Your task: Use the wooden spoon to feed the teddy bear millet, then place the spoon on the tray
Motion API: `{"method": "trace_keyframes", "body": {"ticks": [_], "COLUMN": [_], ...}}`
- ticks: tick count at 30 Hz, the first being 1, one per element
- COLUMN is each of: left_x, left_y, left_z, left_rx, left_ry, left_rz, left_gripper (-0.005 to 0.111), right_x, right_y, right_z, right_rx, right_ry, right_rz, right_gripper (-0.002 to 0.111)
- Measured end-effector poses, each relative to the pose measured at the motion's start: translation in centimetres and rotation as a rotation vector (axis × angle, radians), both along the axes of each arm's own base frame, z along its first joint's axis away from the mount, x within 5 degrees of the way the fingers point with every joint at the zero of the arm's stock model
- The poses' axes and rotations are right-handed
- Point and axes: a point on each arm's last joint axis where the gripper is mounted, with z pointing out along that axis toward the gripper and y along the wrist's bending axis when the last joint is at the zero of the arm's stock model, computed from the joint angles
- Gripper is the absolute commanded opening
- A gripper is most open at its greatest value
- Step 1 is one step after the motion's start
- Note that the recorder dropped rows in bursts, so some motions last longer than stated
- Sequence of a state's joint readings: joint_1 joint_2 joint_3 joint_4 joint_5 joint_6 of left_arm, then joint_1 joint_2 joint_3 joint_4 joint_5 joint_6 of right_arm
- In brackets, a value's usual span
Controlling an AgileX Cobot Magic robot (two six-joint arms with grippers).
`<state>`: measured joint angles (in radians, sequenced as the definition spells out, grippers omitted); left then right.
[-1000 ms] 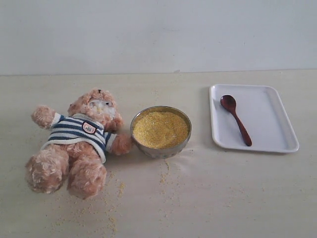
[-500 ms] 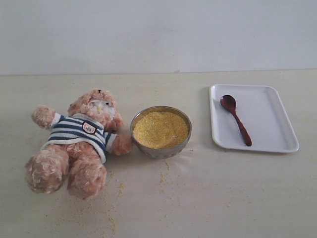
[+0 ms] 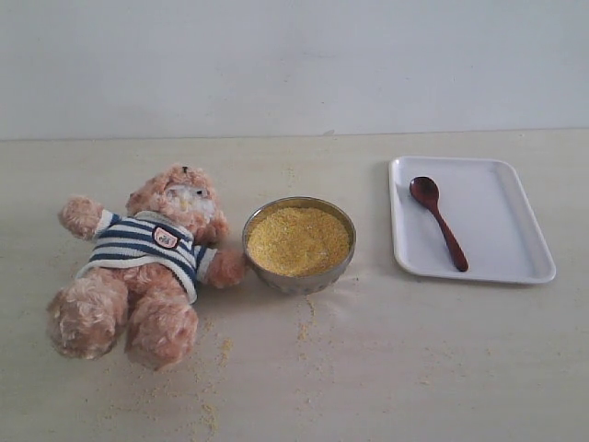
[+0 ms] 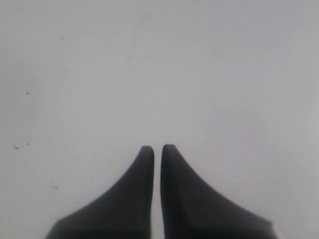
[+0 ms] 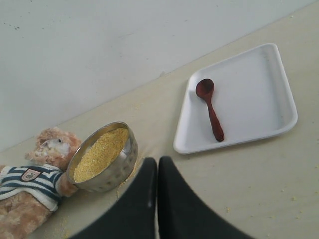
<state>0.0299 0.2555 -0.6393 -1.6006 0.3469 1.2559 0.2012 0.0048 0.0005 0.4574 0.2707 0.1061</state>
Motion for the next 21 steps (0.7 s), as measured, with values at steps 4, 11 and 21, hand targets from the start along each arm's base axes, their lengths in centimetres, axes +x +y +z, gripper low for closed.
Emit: {"method": "trace_keyframes", "body": {"ticks": [4,11,21], "left_x": [0.3,0.9,0.7], "left_y": [0.0,0.7,1.7], "left_z": [-0.7,-2.4,-9.1], "left_rx": [-0.017,-0.227,-0.181], "left_ry": [0.090,0.346,0.439], "left_rz": [-0.004,0.028,0.274], "left_gripper": [0.005,0.005,0.005], "right_x": [0.0,0.0,0.0], "right_y": [0.0,0.0,0.0], "right_z": [0.0,0.0,0.0], "right_rx": [0.000,0.000,0.000], "right_ry": [0.000,0.000,0.000], "right_rz": [0.000,0.000,0.000], "right_gripper": [0.000,0.000,0.000]}}
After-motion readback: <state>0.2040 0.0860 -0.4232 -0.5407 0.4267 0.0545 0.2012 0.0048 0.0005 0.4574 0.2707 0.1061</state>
